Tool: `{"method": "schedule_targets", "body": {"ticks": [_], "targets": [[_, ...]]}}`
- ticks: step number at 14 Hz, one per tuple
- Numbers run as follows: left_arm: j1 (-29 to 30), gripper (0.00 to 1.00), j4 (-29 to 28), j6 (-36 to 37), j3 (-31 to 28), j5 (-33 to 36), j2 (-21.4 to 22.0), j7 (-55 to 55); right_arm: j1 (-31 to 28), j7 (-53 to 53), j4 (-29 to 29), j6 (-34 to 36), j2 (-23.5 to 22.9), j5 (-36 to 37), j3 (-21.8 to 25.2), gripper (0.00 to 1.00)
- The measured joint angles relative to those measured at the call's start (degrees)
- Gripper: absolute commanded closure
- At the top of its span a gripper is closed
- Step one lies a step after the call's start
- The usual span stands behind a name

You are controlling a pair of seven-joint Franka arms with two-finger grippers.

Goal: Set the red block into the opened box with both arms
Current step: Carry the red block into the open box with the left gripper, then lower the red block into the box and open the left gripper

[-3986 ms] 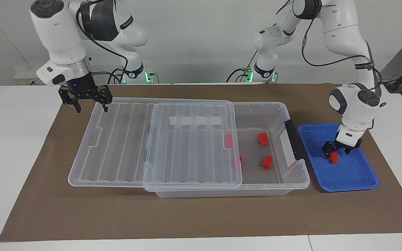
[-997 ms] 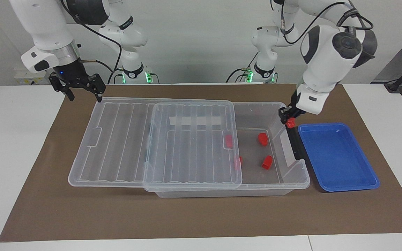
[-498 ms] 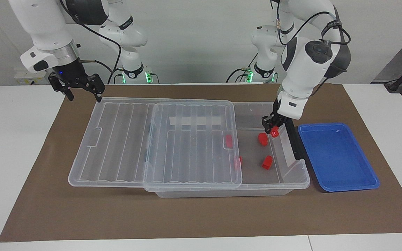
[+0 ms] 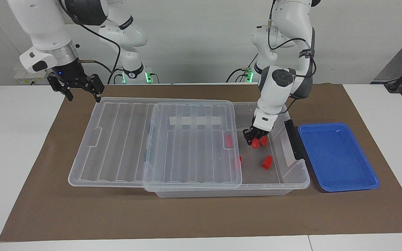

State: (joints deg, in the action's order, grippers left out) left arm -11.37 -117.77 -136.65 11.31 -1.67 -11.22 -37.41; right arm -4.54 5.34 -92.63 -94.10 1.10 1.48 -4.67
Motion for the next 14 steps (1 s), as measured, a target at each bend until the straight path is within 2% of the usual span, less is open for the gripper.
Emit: {"method": "schedule_targets", "body": {"ticks": [5,12,14], "targets": [[-0.6,1.0,-0.3,-4.1,0.0,0.4,-4.6,0.0,-0.7,0.0,-0.2,0.0,0.0,0.0,0.0,0.0],[-0.7,1.0,-1.6,-6.5,0.0,0.5,-4.9,0.0,-2.4,0.0,-1.2,-3.2,-0.1,0.0,0.0,0.01],[-0.8,1.0,-1.7,-6.6,0.0,1.7,-4.9,0.0,-3.6,0.0,-1.7,-4.4,-0.4,0.0,0.1,0.05]]}}
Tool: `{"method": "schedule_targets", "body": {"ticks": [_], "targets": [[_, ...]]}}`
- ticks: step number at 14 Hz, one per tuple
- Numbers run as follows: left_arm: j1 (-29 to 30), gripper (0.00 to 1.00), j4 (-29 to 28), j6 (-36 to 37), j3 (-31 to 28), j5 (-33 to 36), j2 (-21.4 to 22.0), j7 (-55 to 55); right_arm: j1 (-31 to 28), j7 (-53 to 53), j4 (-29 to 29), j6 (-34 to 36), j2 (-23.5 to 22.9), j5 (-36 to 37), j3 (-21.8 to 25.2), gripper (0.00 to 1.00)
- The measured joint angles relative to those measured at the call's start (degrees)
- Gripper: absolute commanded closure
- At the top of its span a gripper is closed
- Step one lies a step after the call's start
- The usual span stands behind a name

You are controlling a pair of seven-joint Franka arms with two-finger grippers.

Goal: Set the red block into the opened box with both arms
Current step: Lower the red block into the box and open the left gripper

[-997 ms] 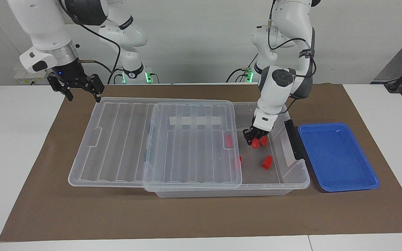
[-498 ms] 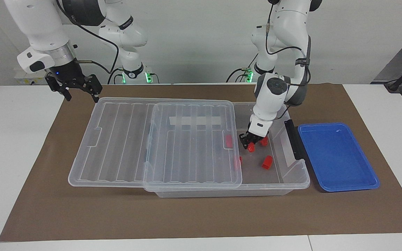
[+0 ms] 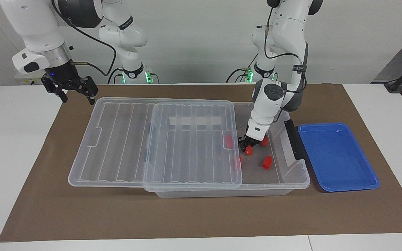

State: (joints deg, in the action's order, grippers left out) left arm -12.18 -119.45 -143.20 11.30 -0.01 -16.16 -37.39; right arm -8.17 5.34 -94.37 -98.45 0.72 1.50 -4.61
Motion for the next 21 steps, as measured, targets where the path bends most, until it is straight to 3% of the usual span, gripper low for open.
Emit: {"method": "schedule_targets", "body": {"ticks": [5,7,8,10,14,17,20,21], "targets": [[-0.8,1.0,-0.1,0.0,0.0,7.0,0.0,-2.3,-2.9,-1.6,-1.4,-6.4,-2.8,0.0,0.0,0.21],[-1.1,1.0,-0.1,-0.1,0.0,10.4,0.0,-4.6,-4.1,-3.1,-2.6,-10.0,-4.6,0.0,0.1,0.45],[-1.1,1.0,-0.2,-0.1,0.0,11.2,0.0,-5.0,-4.5,-3.8,-3.7,-11.9,-5.2,0.0,0.1,0.66],[-1.1,1.0,-0.5,-1.2,-0.1,11.7,0.0,-5.2,-4.9,-4.3,-6.4,-16.0,-5.8,0.0,0.1,0.97],[-1.1,1.0,-3.6,-7.1,-0.5,11.8,0.8,-5.3,-5.0,-4.3,-10.1,-21.2,-6.2,0.0,0.1,1.0],[-1.1,0.37,-4.0,-7.7,-0.5,11.8,1.0,-5.4,-5.1,-4.3,-10.7,-21.7,-7.2,0.0,0.1,1.0],[-1.1,0.05,-4.1,-7.7,-0.6,11.8,1.0,-5.4,-5.1,-4.3,-10.8,-22.6,-8.0,0.0,0.1,1.0],[-1.1,0.0,-4.1,-7.6,-0.6,11.8,0.9,-5.4,-5.1,-4.3,-10.8,-22.8,-8.1,0.0,0.1,1.0]]}}
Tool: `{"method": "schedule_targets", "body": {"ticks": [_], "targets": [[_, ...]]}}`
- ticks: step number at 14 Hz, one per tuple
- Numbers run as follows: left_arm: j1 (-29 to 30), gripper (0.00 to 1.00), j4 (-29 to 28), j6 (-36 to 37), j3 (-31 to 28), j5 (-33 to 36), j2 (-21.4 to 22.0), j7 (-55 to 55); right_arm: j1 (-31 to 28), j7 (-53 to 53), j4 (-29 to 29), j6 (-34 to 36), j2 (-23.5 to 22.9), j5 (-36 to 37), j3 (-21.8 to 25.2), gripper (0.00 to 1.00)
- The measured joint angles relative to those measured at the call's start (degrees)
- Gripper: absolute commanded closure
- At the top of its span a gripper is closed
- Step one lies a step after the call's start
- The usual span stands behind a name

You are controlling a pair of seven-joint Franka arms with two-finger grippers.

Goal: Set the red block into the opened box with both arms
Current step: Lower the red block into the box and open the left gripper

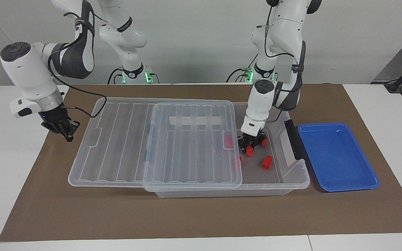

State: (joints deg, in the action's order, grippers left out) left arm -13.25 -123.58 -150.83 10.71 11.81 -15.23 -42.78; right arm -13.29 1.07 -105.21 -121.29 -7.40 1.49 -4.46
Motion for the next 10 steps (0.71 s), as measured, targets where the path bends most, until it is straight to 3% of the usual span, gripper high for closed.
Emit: {"method": "schedule_targets", "body": {"ticks": [4,10], "targets": [[0.0,0.0,0.9,3.3,-0.3,0.1,-0.1,0.0,0.0,0.0,-0.3,-0.1,0.0,0.0,0.0,1.0],[0.0,0.0,10.0,21.0,-0.2,-0.2,3.8,0.0,0.0,0.0,-0.6,-0.1,0.0,0.0,0.0,1.0]]}}
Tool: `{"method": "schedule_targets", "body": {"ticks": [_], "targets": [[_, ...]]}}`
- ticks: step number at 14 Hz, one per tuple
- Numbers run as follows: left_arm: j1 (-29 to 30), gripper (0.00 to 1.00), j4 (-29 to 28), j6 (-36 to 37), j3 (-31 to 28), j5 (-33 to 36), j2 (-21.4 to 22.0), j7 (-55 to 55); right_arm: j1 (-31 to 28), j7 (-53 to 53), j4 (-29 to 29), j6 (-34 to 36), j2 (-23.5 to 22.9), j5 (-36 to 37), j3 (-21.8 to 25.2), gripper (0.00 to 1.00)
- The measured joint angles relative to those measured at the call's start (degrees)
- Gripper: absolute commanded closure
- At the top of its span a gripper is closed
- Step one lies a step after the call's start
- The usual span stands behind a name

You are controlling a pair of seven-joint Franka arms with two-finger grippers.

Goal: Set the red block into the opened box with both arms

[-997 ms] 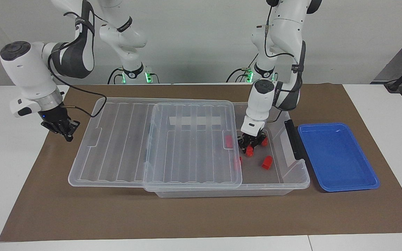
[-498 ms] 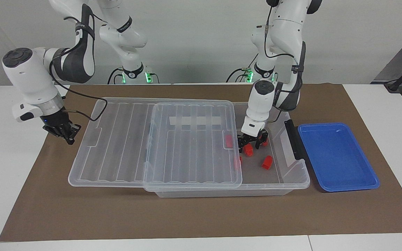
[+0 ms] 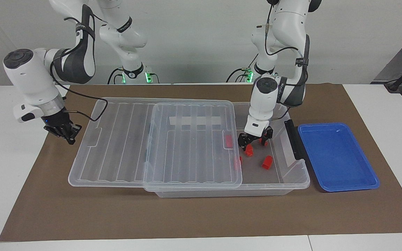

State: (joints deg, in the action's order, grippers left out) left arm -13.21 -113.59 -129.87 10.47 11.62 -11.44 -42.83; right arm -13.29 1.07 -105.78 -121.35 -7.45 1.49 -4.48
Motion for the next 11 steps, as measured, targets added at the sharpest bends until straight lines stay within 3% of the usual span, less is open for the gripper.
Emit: {"method": "schedule_targets", "body": {"ticks": [3,7,9,11], "targets": [[0.0,0.0,6.8,12.1,0.0,-1.9,2.3,-0.1,0.0,0.0,0.0,0.0,0.0,0.0,0.0,1.0],[0.8,0.0,20.1,28.6,-0.5,-2.1,3.9,0.1,0.5,0.0,0.0,0.0,0.0,0.0,-0.5,1.0],[3.5,0.0,22.8,31.2,-0.9,-2.1,4.3,3.7,1.1,0.0,0.0,0.0,0.0,0.0,-0.7,1.0],[9.6,0.0,23.1,31.8,-1.2,-2.7,5.1,15.2,2.0,0.0,0.0,0.0,0.0,0.0,-0.9,1.0]]}}
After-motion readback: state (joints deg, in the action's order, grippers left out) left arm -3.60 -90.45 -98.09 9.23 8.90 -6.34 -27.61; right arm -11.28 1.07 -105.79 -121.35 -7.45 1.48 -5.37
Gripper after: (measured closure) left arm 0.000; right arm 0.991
